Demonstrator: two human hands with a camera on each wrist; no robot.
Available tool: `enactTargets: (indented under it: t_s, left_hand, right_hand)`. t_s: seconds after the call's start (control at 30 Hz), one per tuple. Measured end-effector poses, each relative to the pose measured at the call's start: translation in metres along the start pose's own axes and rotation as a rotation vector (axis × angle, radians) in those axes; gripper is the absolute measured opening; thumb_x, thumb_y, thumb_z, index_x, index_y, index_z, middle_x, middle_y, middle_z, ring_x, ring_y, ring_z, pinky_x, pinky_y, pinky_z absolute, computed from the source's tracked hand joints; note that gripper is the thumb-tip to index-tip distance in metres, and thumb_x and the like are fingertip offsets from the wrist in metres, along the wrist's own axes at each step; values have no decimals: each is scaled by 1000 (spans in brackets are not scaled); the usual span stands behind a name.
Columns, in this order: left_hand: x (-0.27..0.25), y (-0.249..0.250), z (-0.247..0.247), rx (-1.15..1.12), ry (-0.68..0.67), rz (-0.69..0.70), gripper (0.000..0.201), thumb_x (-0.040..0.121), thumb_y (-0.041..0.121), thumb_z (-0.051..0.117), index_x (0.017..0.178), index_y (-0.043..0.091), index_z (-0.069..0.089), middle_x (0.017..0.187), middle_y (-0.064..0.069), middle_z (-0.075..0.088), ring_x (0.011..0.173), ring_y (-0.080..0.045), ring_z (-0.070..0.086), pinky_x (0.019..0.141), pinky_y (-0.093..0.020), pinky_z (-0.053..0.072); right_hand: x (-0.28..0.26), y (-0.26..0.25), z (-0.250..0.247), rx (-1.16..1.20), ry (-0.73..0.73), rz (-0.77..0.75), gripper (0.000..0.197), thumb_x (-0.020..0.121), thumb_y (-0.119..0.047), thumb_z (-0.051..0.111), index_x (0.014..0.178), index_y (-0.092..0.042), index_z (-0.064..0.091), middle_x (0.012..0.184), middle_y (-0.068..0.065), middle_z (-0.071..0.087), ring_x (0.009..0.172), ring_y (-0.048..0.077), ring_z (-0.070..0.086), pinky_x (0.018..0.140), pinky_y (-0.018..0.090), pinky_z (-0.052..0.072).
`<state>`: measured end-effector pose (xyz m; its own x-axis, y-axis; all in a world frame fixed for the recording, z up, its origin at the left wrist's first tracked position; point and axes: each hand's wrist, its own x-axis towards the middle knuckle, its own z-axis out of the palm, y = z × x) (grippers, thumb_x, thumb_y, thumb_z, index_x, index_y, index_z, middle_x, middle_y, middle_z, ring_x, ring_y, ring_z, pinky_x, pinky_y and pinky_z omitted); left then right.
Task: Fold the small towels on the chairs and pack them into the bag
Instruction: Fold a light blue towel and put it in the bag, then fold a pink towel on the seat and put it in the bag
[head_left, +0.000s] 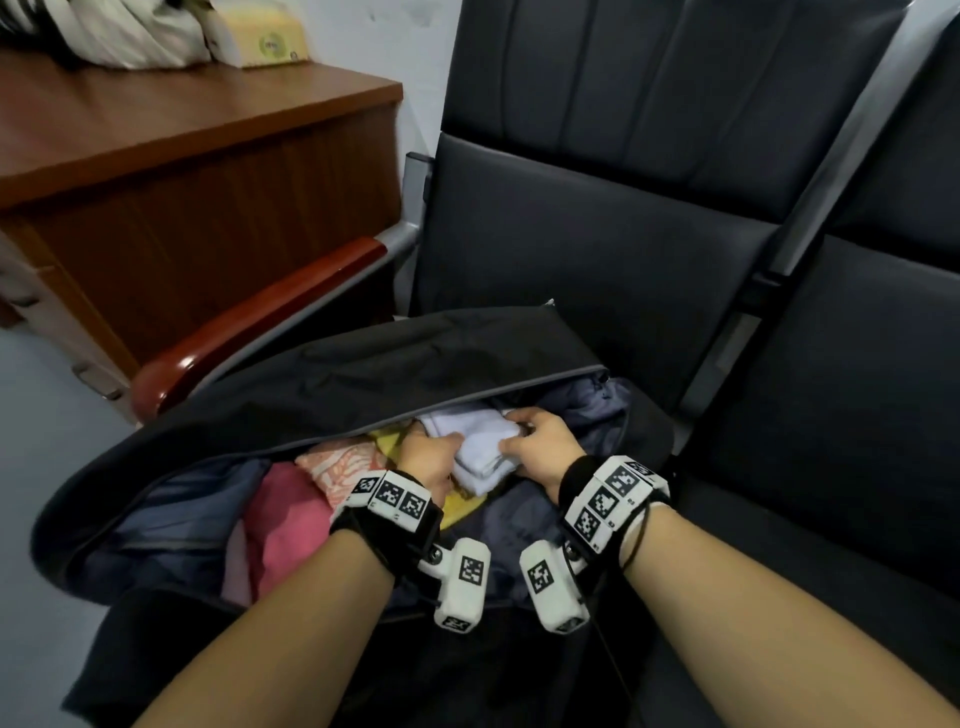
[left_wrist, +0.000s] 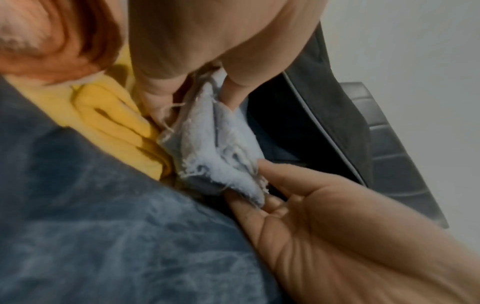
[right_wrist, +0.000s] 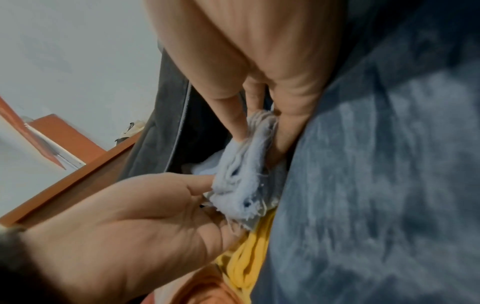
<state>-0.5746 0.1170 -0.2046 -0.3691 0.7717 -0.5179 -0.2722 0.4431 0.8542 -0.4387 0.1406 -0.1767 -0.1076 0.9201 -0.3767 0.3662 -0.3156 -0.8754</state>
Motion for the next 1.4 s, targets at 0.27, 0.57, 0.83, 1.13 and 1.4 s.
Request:
enactTargets:
  t_s: [0.27,0.57,0.83,1.13,1.4]
  left_hand:
    - [-36,24,2,140,63,85,31,84,5,61,114,-1,52,119,-16,61,102,-29,58,90,-37,48]
    - [-186,51,79,322,-148,498,21,83,-4,58,95,13,65,86,-3,65,80,-19,61,72,-28,51]
    - [-347,-44,250,568,-553,597,21,81,-1,59,87,16,70,82,0,66,73,-14,60,69,-26,48]
    - [-473,-217,417,814,-897,609,26,81,-7,59,81,17,69,78,4,64,76,-13,58,66,-18,44]
    - [-491,-300,485,936,-1064,510,35,80,-14,55,83,16,71,83,-1,70,75,-12,63,68,-14,50]
  right_hand:
    - [-29,-24,-16,-22,26,-110,38,89,-6,65,126,-4,60,118,15,64,97,26,61,83,36,50]
    - [-172,-36,-145,149,234,-231,15,90,-10,65,103,-16,64,94,7,61,82,18,58,63,32,49]
    - [-340,99,-348,249,624,-188,13,87,-14,65,96,-23,65,95,2,62,93,21,65,67,33,55]
    - [-483,308,-505,216,963,32,24,85,-3,57,105,-15,64,98,6,67,90,23,64,82,35,52]
    - [-478,413,-554,-308,741,184,52,87,1,52,131,-25,63,147,3,50,129,25,52,110,33,39]
